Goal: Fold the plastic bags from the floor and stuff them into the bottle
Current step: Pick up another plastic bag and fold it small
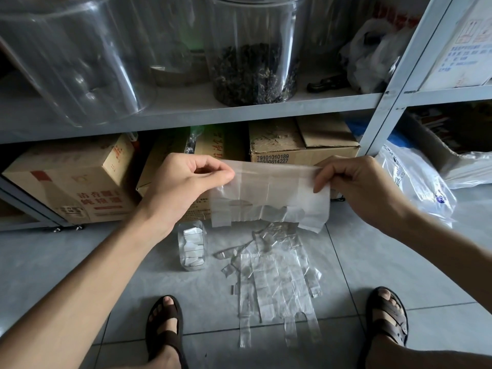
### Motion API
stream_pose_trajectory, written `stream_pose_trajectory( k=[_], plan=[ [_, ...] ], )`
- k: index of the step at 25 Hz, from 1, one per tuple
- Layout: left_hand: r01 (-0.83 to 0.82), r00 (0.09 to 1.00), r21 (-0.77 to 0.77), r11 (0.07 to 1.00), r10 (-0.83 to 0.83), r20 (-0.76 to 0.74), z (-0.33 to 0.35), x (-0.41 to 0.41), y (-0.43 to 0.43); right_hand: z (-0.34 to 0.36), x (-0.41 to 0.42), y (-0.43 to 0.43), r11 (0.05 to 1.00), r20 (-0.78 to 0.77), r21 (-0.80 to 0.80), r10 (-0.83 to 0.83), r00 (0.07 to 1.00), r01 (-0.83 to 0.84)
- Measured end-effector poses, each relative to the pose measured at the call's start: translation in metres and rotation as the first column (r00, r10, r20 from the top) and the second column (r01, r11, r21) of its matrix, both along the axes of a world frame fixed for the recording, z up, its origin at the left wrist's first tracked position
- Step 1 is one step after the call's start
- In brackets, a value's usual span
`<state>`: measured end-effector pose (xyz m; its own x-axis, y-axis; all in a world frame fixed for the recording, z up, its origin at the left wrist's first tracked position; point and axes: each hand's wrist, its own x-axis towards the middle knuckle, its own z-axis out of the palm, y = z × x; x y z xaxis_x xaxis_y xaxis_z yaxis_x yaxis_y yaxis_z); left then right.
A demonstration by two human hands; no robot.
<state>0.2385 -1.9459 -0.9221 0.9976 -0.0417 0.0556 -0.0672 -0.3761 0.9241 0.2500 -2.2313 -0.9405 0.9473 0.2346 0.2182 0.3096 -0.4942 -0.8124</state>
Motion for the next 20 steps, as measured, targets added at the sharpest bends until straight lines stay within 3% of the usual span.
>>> stream_pose_trajectory(
  k=[5, 11, 20],
  plan=[
    [-0.043, 0.991, 0.111, 0.993, 0.028, 0.129, -0.002, 0.002, -0.004, -0.002, -0.001, -0.001, 0.997, -0.094, 0.033, 0.069, 0.993, -0.066],
    [0.035, 0.976, 0.23, 0.973, -0.083, 0.203, 0.001, -0.004, -0.014, -0.005, -0.005, 0.01, 0.982, -0.123, 0.12, 0.16, 0.979, -0.146],
    [0.088, 0.96, 0.274, 0.958, -0.155, 0.234, -0.001, -0.009, -0.023, -0.002, -0.011, 0.026, 0.996, -0.022, -0.063, 0.066, 0.998, -0.067]
  ],
)
